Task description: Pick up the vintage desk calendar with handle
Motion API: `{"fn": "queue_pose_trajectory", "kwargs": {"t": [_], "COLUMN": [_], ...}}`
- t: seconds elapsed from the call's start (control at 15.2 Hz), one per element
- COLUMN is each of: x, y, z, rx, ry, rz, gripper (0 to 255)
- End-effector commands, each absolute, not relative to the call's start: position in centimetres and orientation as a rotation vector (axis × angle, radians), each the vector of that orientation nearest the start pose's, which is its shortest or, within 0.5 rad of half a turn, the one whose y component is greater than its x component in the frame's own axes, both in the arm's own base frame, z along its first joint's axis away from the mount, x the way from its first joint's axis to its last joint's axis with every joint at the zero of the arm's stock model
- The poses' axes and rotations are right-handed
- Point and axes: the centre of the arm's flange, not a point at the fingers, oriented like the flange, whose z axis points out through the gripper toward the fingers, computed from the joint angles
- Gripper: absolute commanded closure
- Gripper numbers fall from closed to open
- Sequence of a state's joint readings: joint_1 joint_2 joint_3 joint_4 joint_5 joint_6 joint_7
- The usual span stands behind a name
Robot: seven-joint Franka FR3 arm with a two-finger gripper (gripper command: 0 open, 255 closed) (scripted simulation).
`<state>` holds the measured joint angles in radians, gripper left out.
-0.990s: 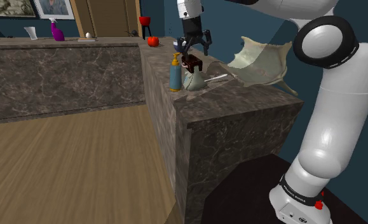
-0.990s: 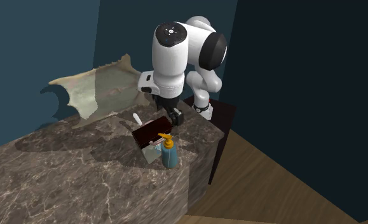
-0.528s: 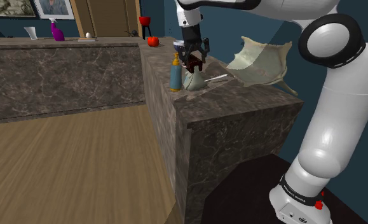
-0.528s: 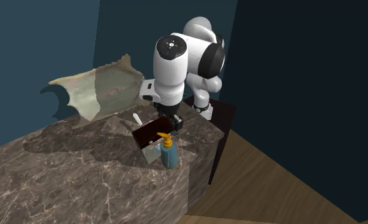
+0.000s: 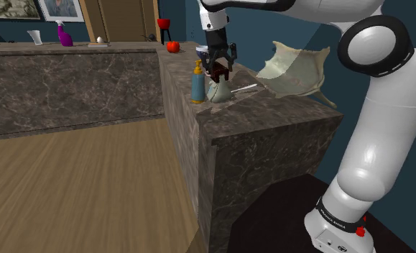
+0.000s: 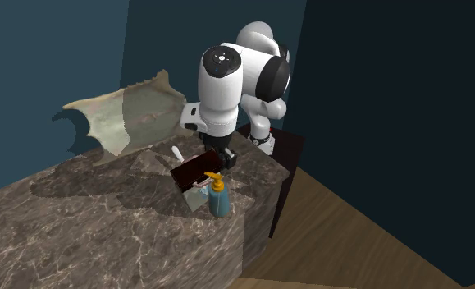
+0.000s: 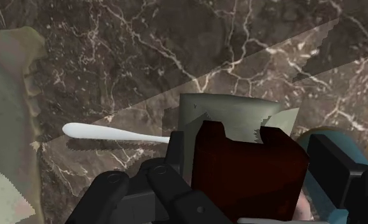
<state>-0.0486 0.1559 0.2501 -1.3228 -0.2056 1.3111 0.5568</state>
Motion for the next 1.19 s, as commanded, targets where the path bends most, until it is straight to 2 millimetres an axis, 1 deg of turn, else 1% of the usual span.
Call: {"fn": "queue_pose_trajectory", "kwargs": {"t": [0.0,0.99,1.12], "x": [56.9,56.9,56.9], "y": [7.6,7.6,7.6], "z": [63.4,71.3,71.4], "rx": [-3.287,-3.287,-3.287], "ry": [0.654,0.654,0.654], "rz": [0.156,0.156,0.156], "gripper": [255,255,255]}}
